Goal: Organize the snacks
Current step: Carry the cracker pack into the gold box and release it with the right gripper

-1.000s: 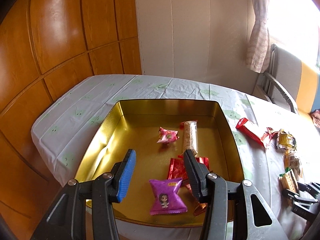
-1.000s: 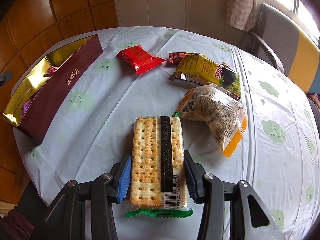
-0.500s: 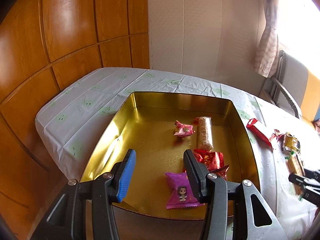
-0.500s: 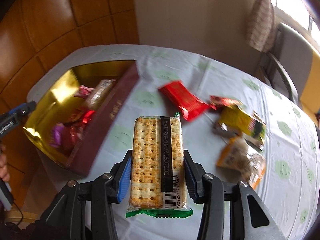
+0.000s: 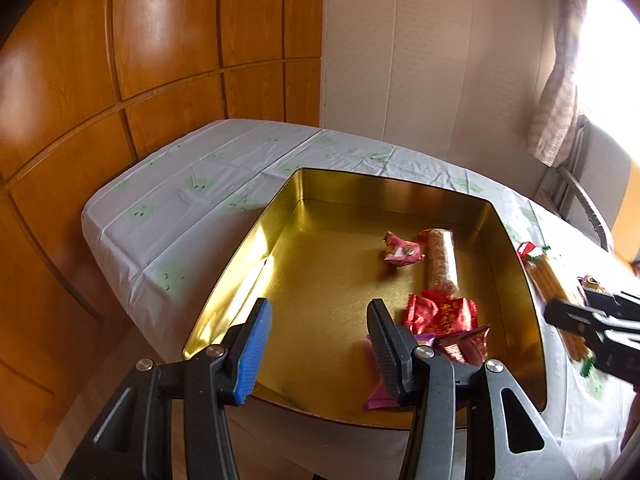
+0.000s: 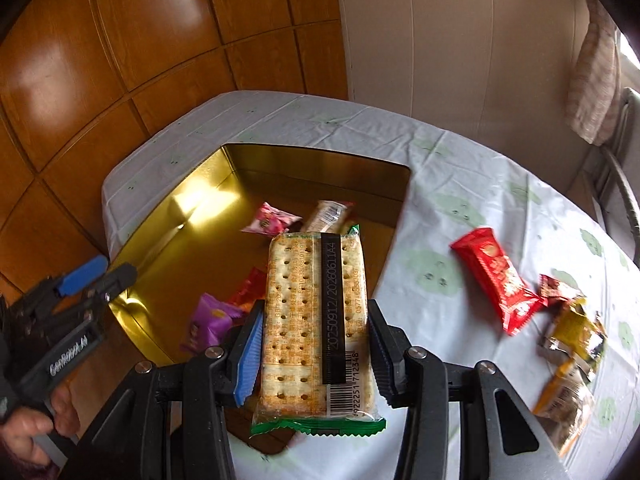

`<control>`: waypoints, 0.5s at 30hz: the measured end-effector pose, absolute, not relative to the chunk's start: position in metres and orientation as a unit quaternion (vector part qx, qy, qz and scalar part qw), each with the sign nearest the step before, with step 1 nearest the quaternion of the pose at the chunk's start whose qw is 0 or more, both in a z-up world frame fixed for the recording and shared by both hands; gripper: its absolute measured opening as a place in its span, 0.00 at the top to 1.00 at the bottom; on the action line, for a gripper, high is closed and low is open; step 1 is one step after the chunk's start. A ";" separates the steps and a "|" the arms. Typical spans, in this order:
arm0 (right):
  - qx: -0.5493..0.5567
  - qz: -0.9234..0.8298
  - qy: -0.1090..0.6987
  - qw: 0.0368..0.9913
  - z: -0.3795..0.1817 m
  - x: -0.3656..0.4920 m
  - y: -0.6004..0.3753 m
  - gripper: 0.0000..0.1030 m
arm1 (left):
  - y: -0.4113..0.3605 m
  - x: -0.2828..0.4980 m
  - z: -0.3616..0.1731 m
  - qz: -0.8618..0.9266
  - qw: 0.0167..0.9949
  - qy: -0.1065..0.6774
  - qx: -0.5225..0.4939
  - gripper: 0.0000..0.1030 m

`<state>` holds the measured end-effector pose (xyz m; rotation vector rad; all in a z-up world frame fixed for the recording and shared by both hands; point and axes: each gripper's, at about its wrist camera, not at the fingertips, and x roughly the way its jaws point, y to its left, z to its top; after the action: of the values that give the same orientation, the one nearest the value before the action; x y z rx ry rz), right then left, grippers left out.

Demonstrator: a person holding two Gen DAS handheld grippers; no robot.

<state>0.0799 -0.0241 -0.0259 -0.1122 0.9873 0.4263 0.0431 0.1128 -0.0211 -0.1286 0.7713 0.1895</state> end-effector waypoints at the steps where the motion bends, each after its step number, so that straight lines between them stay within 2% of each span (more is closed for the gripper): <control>1: -0.056 0.203 0.475 0.855 -0.030 0.086 -0.018 0.54 | 0.114 0.042 -0.022 0.094 0.919 0.376 -0.064 0.51; 7: -0.086 0.180 0.491 0.848 -0.051 0.105 0.007 0.53 | 0.122 0.040 -0.027 0.099 0.916 0.383 -0.069 0.51; 9: -0.085 0.179 0.477 0.856 -0.048 0.100 0.008 0.52 | 0.125 0.039 -0.029 0.102 0.914 0.386 -0.071 0.51; 11: -0.094 0.173 0.460 0.866 -0.042 0.091 0.010 0.45 | 0.126 0.038 -0.030 0.105 0.913 0.387 -0.070 0.51; 15: -0.095 0.159 0.426 0.885 -0.026 0.078 0.010 0.44 | 0.129 0.037 -0.032 0.112 0.911 0.389 -0.071 0.51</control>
<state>0.0779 0.0102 -0.0262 -0.1982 0.8867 0.3297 0.0374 0.1289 -0.0322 -0.1470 0.8025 0.2305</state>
